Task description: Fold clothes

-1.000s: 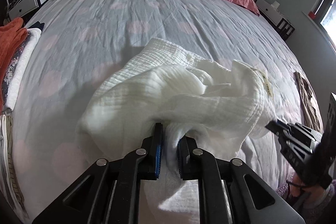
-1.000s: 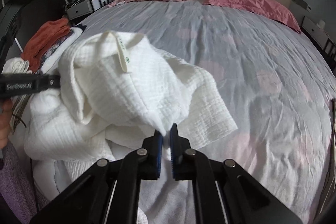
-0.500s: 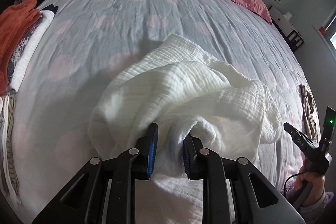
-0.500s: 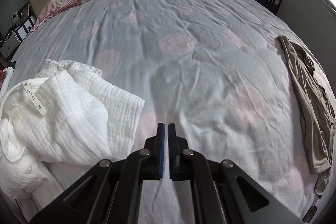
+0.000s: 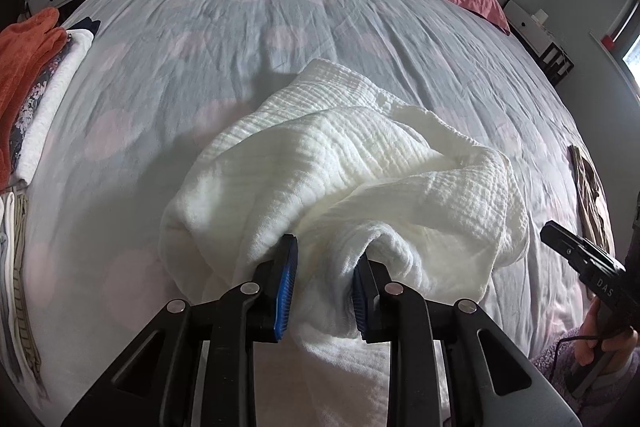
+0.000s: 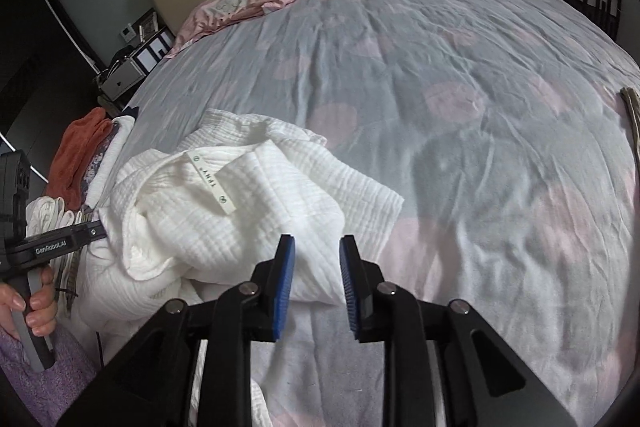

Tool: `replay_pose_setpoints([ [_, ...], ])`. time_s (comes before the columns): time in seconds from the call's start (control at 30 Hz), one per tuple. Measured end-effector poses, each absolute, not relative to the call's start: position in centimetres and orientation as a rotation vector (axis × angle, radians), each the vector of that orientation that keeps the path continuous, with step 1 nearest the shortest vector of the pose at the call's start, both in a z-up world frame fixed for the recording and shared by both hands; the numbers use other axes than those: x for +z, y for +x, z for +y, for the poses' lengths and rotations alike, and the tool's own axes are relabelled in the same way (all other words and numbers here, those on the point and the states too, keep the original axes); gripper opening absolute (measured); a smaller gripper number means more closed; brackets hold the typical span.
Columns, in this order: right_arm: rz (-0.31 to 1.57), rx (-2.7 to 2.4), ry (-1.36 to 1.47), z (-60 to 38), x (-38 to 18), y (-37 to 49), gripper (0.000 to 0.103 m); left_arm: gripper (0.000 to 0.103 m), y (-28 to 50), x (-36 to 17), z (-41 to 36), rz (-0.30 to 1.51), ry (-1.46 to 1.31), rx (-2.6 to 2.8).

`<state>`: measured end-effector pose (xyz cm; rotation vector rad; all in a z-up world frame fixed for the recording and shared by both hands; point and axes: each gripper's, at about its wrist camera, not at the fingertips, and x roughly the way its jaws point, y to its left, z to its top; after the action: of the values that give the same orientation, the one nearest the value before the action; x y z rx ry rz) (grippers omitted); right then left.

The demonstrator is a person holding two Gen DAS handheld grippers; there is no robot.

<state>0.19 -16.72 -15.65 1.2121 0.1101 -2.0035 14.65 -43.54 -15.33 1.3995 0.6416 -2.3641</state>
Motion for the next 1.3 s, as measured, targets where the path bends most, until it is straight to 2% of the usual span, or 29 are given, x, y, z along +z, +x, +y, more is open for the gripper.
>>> replay_pose_setpoints([
  [0.13, 0.202, -1.944, 1.159, -18.4, -15.4, 1.7, 0.030, 0.027, 14.6, -15.3, -43.8, 0.660, 1.399, -2.371],
  [0.23, 0.203, -1.960, 1.167, -18.3, -15.5, 1.5, 0.035, 0.027, 14.7, -15.3, -43.9, 0.678, 1.396, -2.378],
  [0.37, 0.085, -1.954, 1.226, -17.1, -16.1, -0.9, 0.043, 0.027, 14.6, -15.3, -44.1, 0.708, 1.394, -2.388],
  [0.63, 0.109, -1.899, 1.257, -19.5, -18.2, -2.6, 0.044, 0.027, 14.4, -15.6, -44.4, 0.732, 1.403, -2.400],
  [0.67, 0.126, -1.895, 1.264, -19.9, -18.6, -2.6, 0.042, 0.027, 14.4, -15.6, -44.4, 0.737, 1.404, -2.402],
  [0.77, 0.157, -1.880, 1.273, -20.5, -19.3, -2.5, 0.017, 0.027, 14.3, -15.5, -44.2, 0.748, 1.403, -2.417],
  [0.8, 0.156, -1.878, 1.272, -20.4, -19.3, -2.5, 0.012, 0.027, 14.4, -15.3, -44.1, 0.745, 1.402, -2.425],
  [0.87, 0.152, -1.905, 1.256, -20.1, -19.0, -2.6, 0.007, 0.027, 14.6, -14.8, -43.8, 0.745, 1.393, -2.450],
  [1.13, 0.061, -2.262, 1.233, -15.2, -16.8, -5.1, 0.006, 0.027, 16.1, -12.7, -43.2, 0.759, 1.313, -2.525],
  [1.3, 0.043, -2.467, 1.169, -12.6, -14.7, -5.4, 0.006, 0.026, 16.9, -12.7, -45.0, 0.964, 1.267, -2.524],
])
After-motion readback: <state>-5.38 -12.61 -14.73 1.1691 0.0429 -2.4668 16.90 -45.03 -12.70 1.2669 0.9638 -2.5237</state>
